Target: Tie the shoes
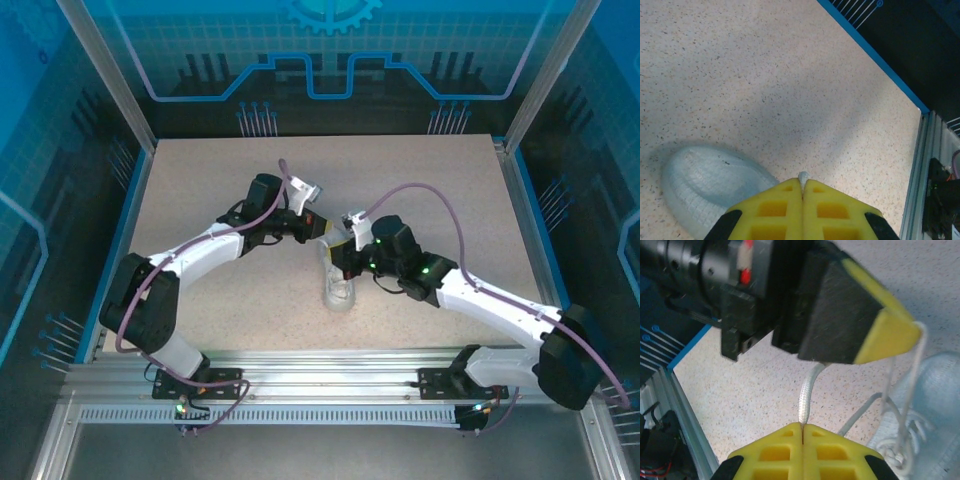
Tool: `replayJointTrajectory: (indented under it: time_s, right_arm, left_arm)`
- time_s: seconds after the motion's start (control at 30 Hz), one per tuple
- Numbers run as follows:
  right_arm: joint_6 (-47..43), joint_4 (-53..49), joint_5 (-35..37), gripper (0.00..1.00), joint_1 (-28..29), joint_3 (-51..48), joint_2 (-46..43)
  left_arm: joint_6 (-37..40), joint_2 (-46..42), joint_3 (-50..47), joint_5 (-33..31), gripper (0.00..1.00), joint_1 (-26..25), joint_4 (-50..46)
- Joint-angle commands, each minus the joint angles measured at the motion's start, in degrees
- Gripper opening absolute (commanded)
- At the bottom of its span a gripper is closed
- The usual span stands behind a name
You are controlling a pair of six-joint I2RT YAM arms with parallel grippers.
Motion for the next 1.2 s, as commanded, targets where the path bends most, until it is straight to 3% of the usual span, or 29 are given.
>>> replayJointTrajectory:
  time_s: [0.0, 0.33, 0.53, 0.87, 1.17]
  right_arm:
    - [2.65, -1.61, -1.47, 0.0, -1.91, -1.07, -2.36]
    - [3.43, -3.65, -4.44, 0.0, -6.99, -3.7, -5.72]
    - [4.68, -2.64, -7.29, 0.0, -9.59, -6.0, -6.95]
    - [8.92, 5.89, -16.18, 0.0, -9.12, -6.39, -1.96]
    - [8.68, 13.09, -13.49, 0.0, 0.17, -2.13, 5.37]
  left_arm:
    - [5.34, -0.78, 5.45, -3.05, 0.0, -2.46, -5.45]
    - [11.64, 5.8, 15.03, -7.96, 0.0, -9.06, -15.52]
    - [11.17, 7.65, 16.34, -8.23, 0.0, -9.11, -16.84]
    - [7.9, 4.14, 8.05, -1.66, 0.0, -2.03, -11.36]
    - [7.54, 4.64, 6.5, 7.2, 0.0, 4.02, -10.53]
